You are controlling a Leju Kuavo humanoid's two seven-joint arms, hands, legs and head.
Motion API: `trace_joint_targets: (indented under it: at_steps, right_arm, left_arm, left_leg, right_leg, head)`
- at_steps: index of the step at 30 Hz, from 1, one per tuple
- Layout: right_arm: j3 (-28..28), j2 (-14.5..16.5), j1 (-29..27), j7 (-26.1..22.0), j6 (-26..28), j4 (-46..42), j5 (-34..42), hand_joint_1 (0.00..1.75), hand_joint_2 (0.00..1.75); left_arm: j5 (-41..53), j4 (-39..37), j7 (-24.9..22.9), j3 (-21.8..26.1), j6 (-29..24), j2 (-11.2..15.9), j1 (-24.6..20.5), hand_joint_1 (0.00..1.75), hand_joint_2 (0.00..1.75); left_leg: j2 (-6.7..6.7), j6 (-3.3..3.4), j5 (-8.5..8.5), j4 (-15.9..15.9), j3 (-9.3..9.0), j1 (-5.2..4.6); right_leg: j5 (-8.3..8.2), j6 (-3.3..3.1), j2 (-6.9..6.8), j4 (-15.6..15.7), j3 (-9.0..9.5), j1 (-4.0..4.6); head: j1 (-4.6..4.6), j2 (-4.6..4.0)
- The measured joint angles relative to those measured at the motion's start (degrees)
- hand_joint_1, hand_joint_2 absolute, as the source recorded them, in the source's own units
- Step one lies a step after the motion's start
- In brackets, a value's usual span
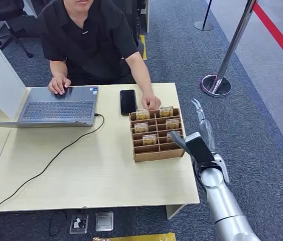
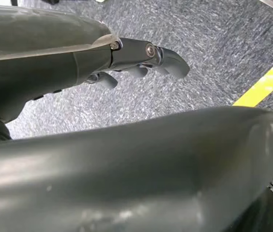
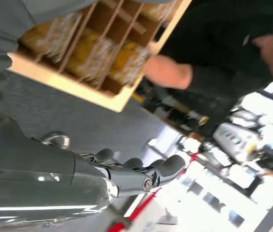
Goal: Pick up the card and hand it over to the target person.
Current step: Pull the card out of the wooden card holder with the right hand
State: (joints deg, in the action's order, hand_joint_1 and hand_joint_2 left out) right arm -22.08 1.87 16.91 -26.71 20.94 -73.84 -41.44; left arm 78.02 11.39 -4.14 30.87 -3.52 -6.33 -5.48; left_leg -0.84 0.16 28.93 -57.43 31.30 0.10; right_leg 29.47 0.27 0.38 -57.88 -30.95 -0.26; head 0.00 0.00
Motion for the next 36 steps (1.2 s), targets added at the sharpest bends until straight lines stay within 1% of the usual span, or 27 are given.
trace_joint_targets:
  at_steps: [1,2,3,5,7,9,12,15,18,22,24,27,28,30,34,36]
  right_arm:
    - [-0.08,-0.05,-0.17,0.17,0.55,-0.04,-0.64,1.27,1.75]
    - [-0.14,-0.11,-0.32,0.38,1.05,-0.13,-1.27,1.39,1.75]
    - [-0.33,-0.27,-0.57,1.04,2.39,-0.26,-3.14,1.68,1.75]
    - [-0.52,-0.56,-0.76,2.23,4.12,-0.55,-6.03,1.75,1.75]
    - [-0.85,-0.91,-0.57,5.29,7.27,-0.64,-12.66,1.75,1.75]
    - [-1.33,-1.21,-0.16,9.95,10.38,-0.76,-21.68,1.75,1.75]
    - [-1.63,-1.4,0.48,15.02,10.71,-0.42,-29.56,1.75,1.75]
    - [-1.01,-1.31,1.19,18.52,9.46,1.6,-34.16,1.75,1.75]
    - [0.79,-1.45,1.45,22.03,8.86,4.53,-38.96,1.75,1.75]
    - [3.34,-2.52,0.68,23.75,8.98,6.25,-40.9,1.75,1.75]
    - [4.2,-2.99,0.36,24.38,9.05,6.69,-41.4,1.65,1.75]
    - [5.23,-3.8,-0.56,25.06,9.11,7.25,-41.8,1.26,1.75]
    - [5.5,-3.96,-0.92,25.15,9.11,7.38,-41.88,1.16,1.75]
    - [5.86,-4.05,-1.36,25.32,9.13,7.65,-42.08,1.08,1.75]
    - [6.39,-3.41,-0.57,26.03,8.83,9.56,-42.81,0.73,1.75]
    - [6.75,-3.0,-0.03,26.38,8.83,10.45,-42.98,0.74,1.75]
  left_arm:
    - [0.03,0.0,0.02,0.01,0.02,-0.02,0.0,0.0,0.0]
    - [0.03,0.0,0.03,0.06,0.04,-0.02,0.01,0.0,0.0]
    - [0.04,-0.02,0.09,0.13,0.06,-0.02,0.03,0.0,0.0]
    - [-0.01,-0.05,0.15,0.29,0.03,0.01,0.1,0.0,0.0]
    - [0.03,-0.08,0.2,0.4,-0.08,0.07,0.22,0.0,0.0]
    - [0.2,-0.12,0.15,0.46,-0.12,0.14,0.35,0.0,0.0]
    - [0.29,-0.14,0.13,0.6,-0.09,0.16,0.5,0.0,0.0]
    - [0.01,-0.19,0.43,1.17,-0.47,0.08,0.69,0.0,0.0]
    - [0.03,-0.26,0.56,1.47,-0.72,-0.03,0.8,0.0,0.0]
    - [0.33,-0.29,0.26,1.42,-0.4,-0.06,0.76,0.0,0.0]
    - [0.45,-0.3,0.11,1.38,-0.28,-0.03,0.81,0.0,0.0]
    - [0.67,-0.29,-0.04,1.27,-0.08,0.09,0.82,0.0,0.0]
    - [0.7,-0.26,-0.04,1.29,-0.05,0.12,0.8,0.0,0.0]
    - [0.72,-0.21,0.03,1.36,-0.04,0.15,0.76,0.0,0.0]
    - [0.72,-0.12,0.48,1.54,-0.15,0.18,0.54,0.0,0.0]
    - [0.72,-0.08,0.65,1.63,-0.22,0.18,0.41,0.0,0.0]
  left_leg:
    - [0.02,0.0,-0.01,0.01,0.01,0.0]
    - [0.0,-0.01,-0.02,0.02,0.01,0.0]
    - [0.0,-0.01,-0.03,0.03,0.02,0.0]
    - [-0.03,-0.01,-0.04,0.03,0.01,0.0]
    - [-0.06,0.0,-0.02,0.02,0.0,0.01]
    - [-0.05,-0.01,-0.06,0.05,0.02,0.01]
    - [-0.06,0.0,-0.03,0.03,0.02,0.01]
    - [-0.02,-0.01,-0.06,0.05,0.03,0.01]
    - [-0.03,-0.01,-0.06,0.05,0.03,0.01]
    - [-0.03,-0.01,-0.1,0.11,0.02,0.01]
    - [-0.09,0.0,-0.06,0.08,-0.02,0.01]
    - [-0.11,0.0,-0.08,0.1,-0.02,0.01]
    - [-0.11,0.0,-0.12,0.14,0.0,0.01]
    - [-0.15,-0.01,-0.12,0.15,0.0,0.02]
    - [-0.12,-0.01,-0.05,0.06,-0.02,0.02]
    - [-0.07,-0.03,-0.08,0.09,0.0,0.02]
  right_leg:
    - [-0.02,0.0,0.01,0.01,-0.02,0.0]
    - [-0.02,0.0,-0.01,0.02,-0.01,0.0]
    - [-0.03,0.0,-0.02,0.03,-0.02,0.0]
    - [-0.02,0.0,-0.05,0.04,-0.01,0.0]
    - [-0.01,0.01,-0.07,0.04,0.01,0.01]
    - [-0.04,0.01,-0.07,0.07,-0.01,0.01]
    - [-0.02,0.01,-0.07,0.05,0.0,0.01]
    - [-0.06,0.01,-0.05,0.07,-0.02,0.01]
    - [-0.05,0.01,-0.06,0.07,-0.02,0.01]
    - [-0.09,0.02,-0.07,0.14,0.01,0.01]
    - [-0.04,0.02,-0.11,0.12,0.06,0.01]
    - [-0.05,0.03,-0.14,0.15,0.07,0.01]
    - [-0.09,0.03,-0.16,0.2,0.07,0.01]
    - [-0.09,0.03,-0.2,0.22,0.08,0.02]
    - [-0.02,0.0,-0.14,0.13,0.06,0.02]
    - [-0.06,0.0,-0.1,0.13,0.01,0.02]
  head:
    - [0.0,0.0]
    - [0.0,0.0]
    - [0.0,0.0]
    - [0.0,0.0]
    - [0.0,0.0]
    - [0.0,0.0]
    - [0.0,0.0]
    - [0.0,0.0]
    - [0.0,0.0]
    - [0.0,0.0]
    - [0.0,0.0]
    - [0.0,0.0]
    - [0.0,0.0]
    - [0.0,0.0]
    - [0.0,0.0]
    - [0.0,0.0]
